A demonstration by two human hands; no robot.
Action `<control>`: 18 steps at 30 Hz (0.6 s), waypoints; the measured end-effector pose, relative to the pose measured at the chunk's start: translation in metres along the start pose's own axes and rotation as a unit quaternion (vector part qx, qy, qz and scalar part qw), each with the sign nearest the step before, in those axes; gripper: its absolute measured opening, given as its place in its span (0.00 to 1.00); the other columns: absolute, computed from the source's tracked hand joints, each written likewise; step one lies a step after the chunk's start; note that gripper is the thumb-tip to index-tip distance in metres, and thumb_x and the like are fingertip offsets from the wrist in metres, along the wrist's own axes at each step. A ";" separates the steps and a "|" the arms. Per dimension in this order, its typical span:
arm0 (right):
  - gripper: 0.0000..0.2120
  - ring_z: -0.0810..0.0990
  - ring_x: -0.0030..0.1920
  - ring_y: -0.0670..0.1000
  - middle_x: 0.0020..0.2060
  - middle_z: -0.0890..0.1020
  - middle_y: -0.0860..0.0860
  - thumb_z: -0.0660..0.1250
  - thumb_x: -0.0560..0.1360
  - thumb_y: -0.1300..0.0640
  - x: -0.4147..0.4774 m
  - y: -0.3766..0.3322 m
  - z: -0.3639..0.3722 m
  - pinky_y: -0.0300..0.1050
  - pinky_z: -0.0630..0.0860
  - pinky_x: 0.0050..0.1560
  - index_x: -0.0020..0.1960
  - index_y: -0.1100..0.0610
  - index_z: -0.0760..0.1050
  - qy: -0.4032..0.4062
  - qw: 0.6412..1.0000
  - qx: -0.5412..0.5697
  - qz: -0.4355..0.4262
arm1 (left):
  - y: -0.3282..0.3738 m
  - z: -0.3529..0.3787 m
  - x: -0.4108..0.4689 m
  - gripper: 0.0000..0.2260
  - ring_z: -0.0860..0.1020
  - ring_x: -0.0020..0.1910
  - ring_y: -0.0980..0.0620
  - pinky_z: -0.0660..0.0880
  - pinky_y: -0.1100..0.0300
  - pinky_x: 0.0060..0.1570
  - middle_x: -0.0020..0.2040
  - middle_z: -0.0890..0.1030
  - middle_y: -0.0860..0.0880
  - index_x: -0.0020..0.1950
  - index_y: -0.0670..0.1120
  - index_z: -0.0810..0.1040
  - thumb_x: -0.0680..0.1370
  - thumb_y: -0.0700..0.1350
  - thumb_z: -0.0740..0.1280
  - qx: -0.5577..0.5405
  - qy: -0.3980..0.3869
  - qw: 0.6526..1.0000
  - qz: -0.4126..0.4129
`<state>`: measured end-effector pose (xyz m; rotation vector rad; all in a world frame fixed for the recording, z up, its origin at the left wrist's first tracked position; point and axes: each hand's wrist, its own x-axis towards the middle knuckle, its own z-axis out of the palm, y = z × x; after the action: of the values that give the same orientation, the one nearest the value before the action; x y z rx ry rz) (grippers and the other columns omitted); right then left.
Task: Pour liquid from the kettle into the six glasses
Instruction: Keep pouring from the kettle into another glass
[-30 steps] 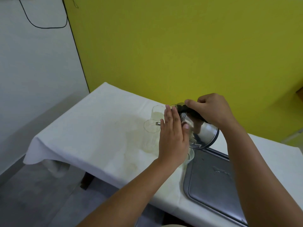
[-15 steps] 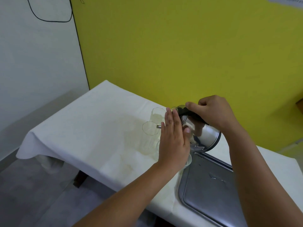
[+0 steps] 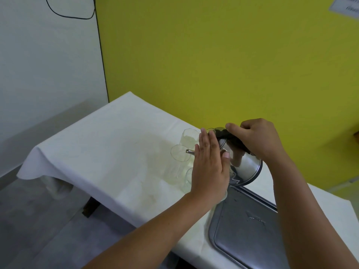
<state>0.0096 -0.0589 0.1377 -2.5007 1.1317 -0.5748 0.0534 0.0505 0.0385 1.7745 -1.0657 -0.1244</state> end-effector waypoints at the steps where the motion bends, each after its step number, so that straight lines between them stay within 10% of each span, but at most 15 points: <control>1: 0.26 0.62 0.29 0.54 0.25 0.64 0.57 0.69 0.72 0.43 0.000 0.000 -0.001 0.46 0.59 0.30 0.29 0.63 0.66 0.002 1.000 0.003 0.002 | 0.000 -0.001 0.001 0.27 0.37 0.75 0.54 0.38 0.58 0.72 0.74 0.36 0.49 0.75 0.43 0.40 0.81 0.51 0.45 0.001 -0.001 1.000 0.003; 18: 0.26 0.62 0.27 0.54 0.24 0.63 0.55 0.70 0.71 0.43 0.003 0.002 -0.001 0.44 0.59 0.29 0.28 0.61 0.66 -0.017 1.000 0.005 0.012 | 0.007 0.002 -0.006 0.26 0.35 0.74 0.55 0.34 0.58 0.71 0.75 0.36 0.48 0.75 0.43 0.40 0.81 0.51 0.45 0.010 0.002 1.000 -0.011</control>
<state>0.0098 -0.0626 0.1385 -2.4761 1.1414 -0.5275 0.0445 0.0528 0.0409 1.8037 -1.0479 -0.1232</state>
